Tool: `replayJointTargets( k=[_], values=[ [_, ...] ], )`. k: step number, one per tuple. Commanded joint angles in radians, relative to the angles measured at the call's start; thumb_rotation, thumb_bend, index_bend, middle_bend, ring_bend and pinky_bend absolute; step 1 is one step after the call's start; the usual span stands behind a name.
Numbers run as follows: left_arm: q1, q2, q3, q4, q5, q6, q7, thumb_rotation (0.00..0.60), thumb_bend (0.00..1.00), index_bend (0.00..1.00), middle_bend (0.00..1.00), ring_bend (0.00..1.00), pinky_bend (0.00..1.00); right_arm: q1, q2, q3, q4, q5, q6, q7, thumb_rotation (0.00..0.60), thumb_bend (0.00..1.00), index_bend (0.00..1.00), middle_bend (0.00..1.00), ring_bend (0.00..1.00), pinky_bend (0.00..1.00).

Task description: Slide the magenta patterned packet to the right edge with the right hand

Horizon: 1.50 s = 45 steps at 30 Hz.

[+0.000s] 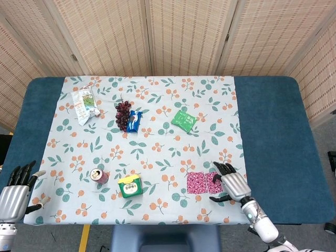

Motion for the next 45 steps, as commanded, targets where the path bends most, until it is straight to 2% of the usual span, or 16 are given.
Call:
replayJointTargets(
  k=[1, 14, 28, 45],
  values=[
    [-0.001, 0.0, -0.001, -0.001, 0.0, 0.0, 0.0, 0.6, 0.24, 0.26, 0.06, 0.09, 0.0, 0.005, -0.005, 0.003, -0.003, -0.031, 0.003, 0.021, 0.327, 0.21, 0.38, 0.04, 0.0, 0.0],
    [0.001, -0.001, -0.001, 0.01, -0.012, -0.009, -0.009, 0.6, 0.24, 0.26, 0.06, 0.09, 0.0, 0.079, -0.091, 0.045, 0.007, -0.029, -0.077, -0.018, 0.327, 0.21, 0.38, 0.04, 0.0, 0.0],
    [0.002, -0.006, 0.001, 0.023, -0.013, -0.01, -0.021, 0.6, 0.24, 0.26, 0.06, 0.09, 0.0, 0.102, -0.125, 0.045, 0.012, 0.005, -0.102, -0.063, 0.325, 0.21, 0.38, 0.04, 0.0, 0.0],
    [0.002, -0.005, 0.002, 0.012, -0.005, -0.006, -0.008, 0.6, 0.24, 0.26, 0.06, 0.09, 0.0, 0.076, -0.092, 0.028, 0.02, 0.012, -0.066, -0.049, 0.328, 0.21, 0.38, 0.04, 0.0, 0.0]
  ],
)
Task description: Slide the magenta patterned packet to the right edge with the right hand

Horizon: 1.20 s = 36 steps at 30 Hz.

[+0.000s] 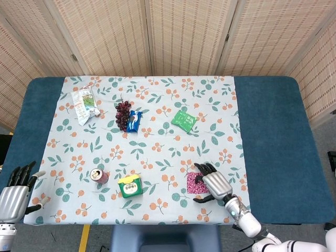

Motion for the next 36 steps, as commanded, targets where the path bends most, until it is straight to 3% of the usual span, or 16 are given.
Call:
replayJointTargets(
  k=[1, 36],
  values=[
    [0.0, 0.001, 0.0, -0.002, 0.0, 0.001, 0.001, 0.6, 0.24, 0.26, 0.06, 0.09, 0.0, -0.007, 0.008, -0.004, 0.0, 0.0, 0.009, 0.002, 0.326, 0.21, 0.38, 0.04, 0.0, 0.0],
    [-0.002, -0.007, 0.004, 0.003, 0.011, 0.001, -0.004, 0.6, 0.24, 0.26, 0.06, 0.09, 0.0, -0.107, 0.111, -0.036, 0.002, 0.015, 0.096, 0.036, 0.328, 0.21, 0.38, 0.04, 0.0, 0.0]
  ],
)
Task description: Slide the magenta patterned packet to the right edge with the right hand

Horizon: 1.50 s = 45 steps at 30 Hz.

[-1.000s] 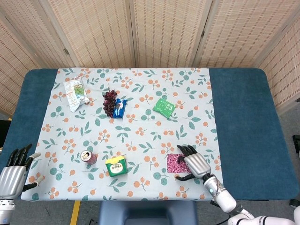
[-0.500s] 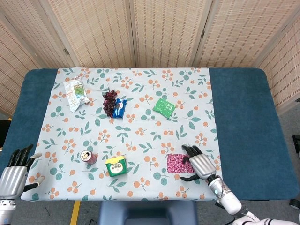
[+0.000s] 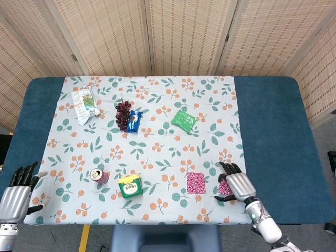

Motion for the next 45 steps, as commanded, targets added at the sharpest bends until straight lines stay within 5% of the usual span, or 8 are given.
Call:
replayJointTargets(
  k=[1, 11, 27, 45],
  values=[
    [0.001, 0.001, 0.0, 0.001, -0.001, 0.0, 0.0, 0.6, 0.24, 0.26, 0.06, 0.09, 0.0, -0.008, 0.012, 0.0, -0.012, -0.014, 0.011, 0.028, 0.328, 0.21, 0.38, 0.04, 0.0, 0.0],
    [0.004, 0.004, 0.001, 0.001, 0.0, 0.006, -0.007, 0.6, 0.24, 0.26, 0.06, 0.09, 0.0, 0.054, -0.052, 0.029, -0.029, -0.08, -0.044, 0.049, 0.329, 0.21, 0.38, 0.04, 0.0, 0.0],
    [0.013, 0.001, 0.003, 0.019, -0.011, 0.005, -0.024, 0.6, 0.24, 0.26, 0.06, 0.09, 0.0, 0.122, -0.129, 0.062, -0.009, -0.034, -0.118, -0.024, 0.328, 0.21, 0.38, 0.04, 0.0, 0.0],
    [0.01, -0.002, 0.004, 0.013, -0.002, 0.004, -0.016, 0.6, 0.24, 0.26, 0.06, 0.09, 0.0, 0.076, -0.075, 0.024, -0.006, -0.012, -0.069, -0.017, 0.328, 0.21, 0.39, 0.04, 0.0, 0.0]
  ],
)
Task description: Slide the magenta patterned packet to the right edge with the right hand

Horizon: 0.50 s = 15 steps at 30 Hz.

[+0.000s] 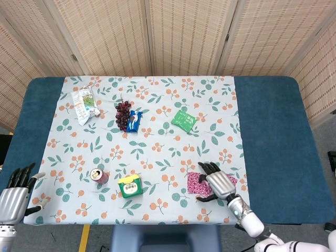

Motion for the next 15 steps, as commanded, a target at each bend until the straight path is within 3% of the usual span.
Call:
replayJointTargets(
  k=[1, 15],
  values=[
    [-0.001, -0.001, 0.001, -0.001, 0.002, 0.0, 0.001, 0.6, 0.24, 0.26, 0.06, 0.09, 0.0, -0.014, 0.017, -0.011, -0.007, -0.003, 0.013, 0.009, 0.328, 0.21, 0.39, 0.04, 0.0, 0.0],
    [0.007, 0.003, 0.001, -0.002, 0.001, 0.01, -0.003, 0.6, 0.24, 0.26, 0.06, 0.09, 0.0, -0.012, 0.02, -0.032, -0.036, -0.081, 0.02, 0.054, 0.331, 0.21, 0.39, 0.04, 0.0, 0.0]
  ],
)
